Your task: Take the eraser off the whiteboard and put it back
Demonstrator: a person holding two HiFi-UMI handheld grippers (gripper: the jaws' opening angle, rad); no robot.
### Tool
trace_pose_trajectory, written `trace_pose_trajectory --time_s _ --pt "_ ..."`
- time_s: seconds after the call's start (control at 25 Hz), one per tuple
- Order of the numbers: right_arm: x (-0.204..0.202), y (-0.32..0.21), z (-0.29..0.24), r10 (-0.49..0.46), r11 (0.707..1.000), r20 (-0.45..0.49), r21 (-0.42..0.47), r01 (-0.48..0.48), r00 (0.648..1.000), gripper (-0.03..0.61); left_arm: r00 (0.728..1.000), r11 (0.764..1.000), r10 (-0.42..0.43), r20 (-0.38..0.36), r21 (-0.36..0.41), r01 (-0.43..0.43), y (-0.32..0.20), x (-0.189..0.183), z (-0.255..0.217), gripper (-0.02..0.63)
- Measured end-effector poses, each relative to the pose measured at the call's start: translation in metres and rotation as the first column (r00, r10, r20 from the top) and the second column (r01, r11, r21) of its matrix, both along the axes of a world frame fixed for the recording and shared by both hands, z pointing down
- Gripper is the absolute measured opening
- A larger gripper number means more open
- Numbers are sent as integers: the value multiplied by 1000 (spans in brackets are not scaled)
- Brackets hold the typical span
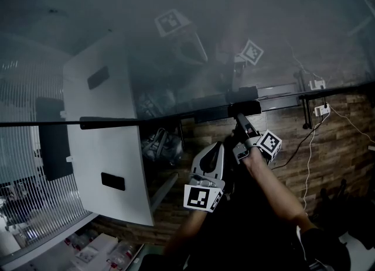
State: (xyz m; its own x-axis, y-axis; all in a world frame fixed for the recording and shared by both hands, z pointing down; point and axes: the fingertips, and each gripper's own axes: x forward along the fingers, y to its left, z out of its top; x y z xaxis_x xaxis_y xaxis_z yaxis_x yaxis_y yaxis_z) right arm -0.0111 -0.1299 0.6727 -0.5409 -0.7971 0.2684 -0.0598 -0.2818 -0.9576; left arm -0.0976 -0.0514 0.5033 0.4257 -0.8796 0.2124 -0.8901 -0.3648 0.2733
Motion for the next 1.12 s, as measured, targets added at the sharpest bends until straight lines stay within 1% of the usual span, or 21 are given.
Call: trace_pose_trajectory --time_s 0.44,0.84,1.12 --pt "-2 1 -8 -2 1000 21 24 1 1000 197 1000 1000 -7 -7 6 8 1 -1 -2 8" --pt "-5 9 -13 -11 999 36 30 10 999 199 1000 1000 -11 -12 26 11 5 -2 -7 8" --pt "-4 30 -15 -46 999 23 28 45 999 199 1000 999 -13 -22 43 14 9 -1 -12 8"
